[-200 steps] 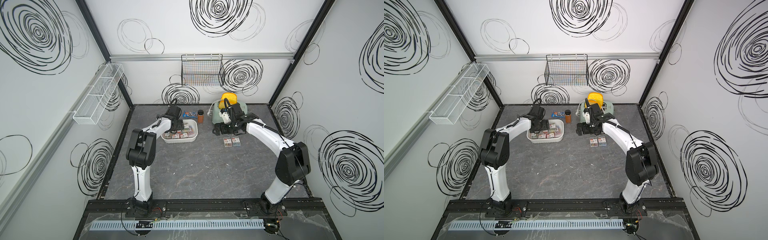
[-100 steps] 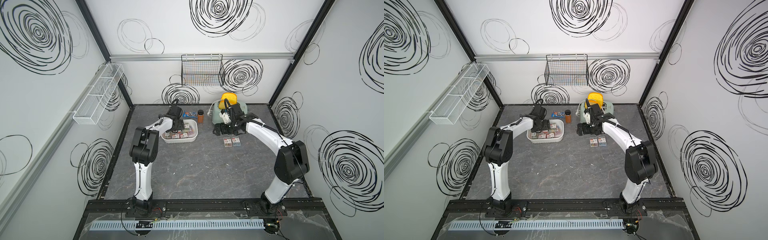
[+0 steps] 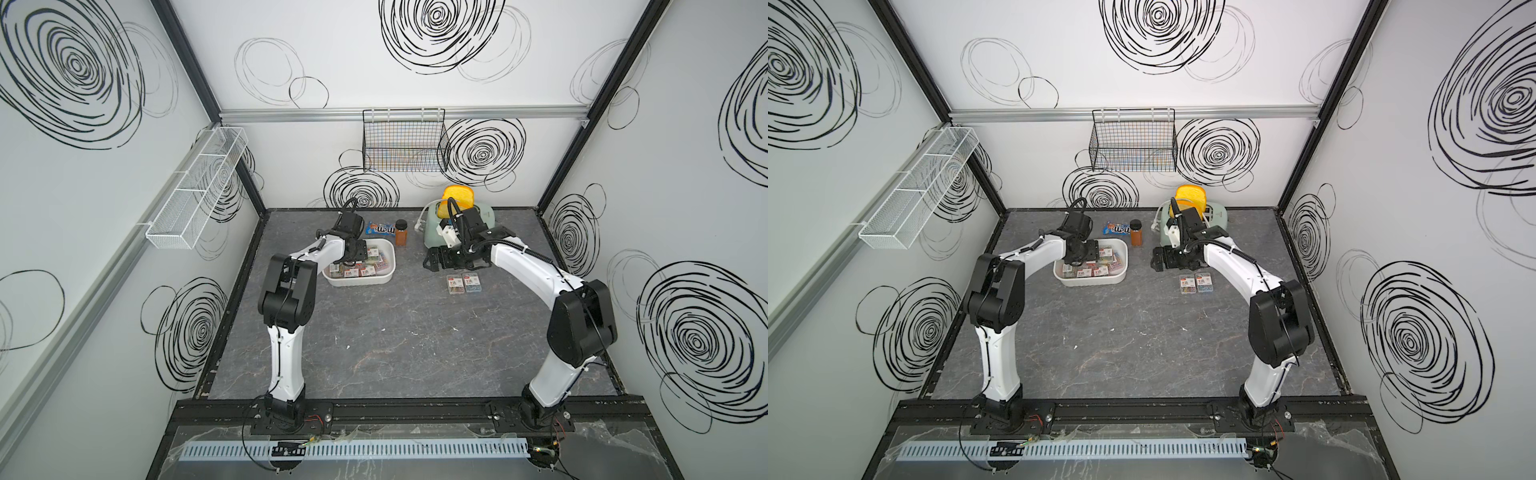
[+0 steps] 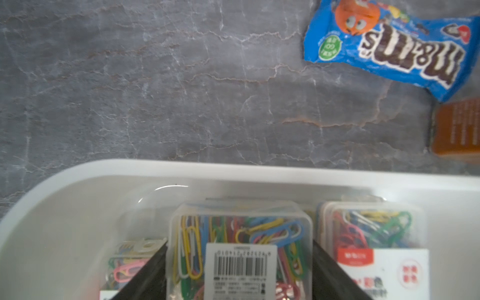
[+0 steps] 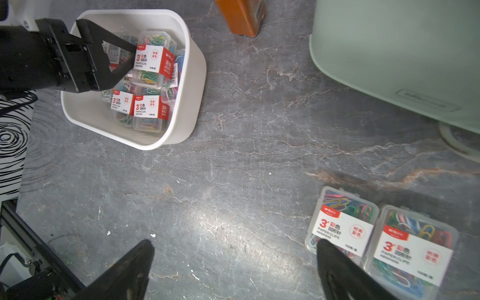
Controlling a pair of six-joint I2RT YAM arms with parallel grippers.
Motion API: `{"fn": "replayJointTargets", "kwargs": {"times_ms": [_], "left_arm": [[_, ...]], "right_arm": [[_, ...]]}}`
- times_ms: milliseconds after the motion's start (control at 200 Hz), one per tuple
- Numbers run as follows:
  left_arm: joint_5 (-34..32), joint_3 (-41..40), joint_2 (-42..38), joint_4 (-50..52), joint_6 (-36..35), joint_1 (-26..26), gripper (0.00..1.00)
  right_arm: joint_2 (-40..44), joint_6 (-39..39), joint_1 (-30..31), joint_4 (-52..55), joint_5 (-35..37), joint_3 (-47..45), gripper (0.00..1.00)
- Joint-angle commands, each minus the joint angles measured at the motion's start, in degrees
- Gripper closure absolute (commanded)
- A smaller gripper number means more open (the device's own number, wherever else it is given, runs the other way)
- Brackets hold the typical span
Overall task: Take the paper clips out of the storage box
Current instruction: Pick up the boxed paper clips from the storage box.
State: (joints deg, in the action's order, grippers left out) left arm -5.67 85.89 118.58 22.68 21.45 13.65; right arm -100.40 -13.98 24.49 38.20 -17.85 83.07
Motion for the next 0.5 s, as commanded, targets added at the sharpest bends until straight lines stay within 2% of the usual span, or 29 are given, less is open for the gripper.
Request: {"fn": "replayJointTargets", "kwargs": {"times_ms": [0,205,335,430,495], "left_arm": [[7.33,-3.75,-7.82,-7.09,-2.31,-0.74,0.5],[23.32,-12.87,-16.62,-19.0,-3.84,-0.4,0.54],[29.81,-18.54,-21.34,-25.31,-5.4,0.68,0.55],[33.25,-23.21,-24.68,-31.02,-6.56,1.91,0.56],[35.46,-26.63,-26.82,-36.12,-6.52,2.65,0.56]], "right_arm": [[-1.02,-1.48,-0.58,-1.26,-6.12,2.14,0.01],[-2.27,-6.84,-1.48,-4.56,-19.71,3.46,0.01],[-2.87,-12.21,-1.95,-9.54,-29.02,1.97,0.01],[-2.27,-19.91,-2.45,-18.09,-36.42,-1.96,0.01],[-1.26,-28.39,-2.83,-27.89,-41.4,-6.56,0.01]]}}
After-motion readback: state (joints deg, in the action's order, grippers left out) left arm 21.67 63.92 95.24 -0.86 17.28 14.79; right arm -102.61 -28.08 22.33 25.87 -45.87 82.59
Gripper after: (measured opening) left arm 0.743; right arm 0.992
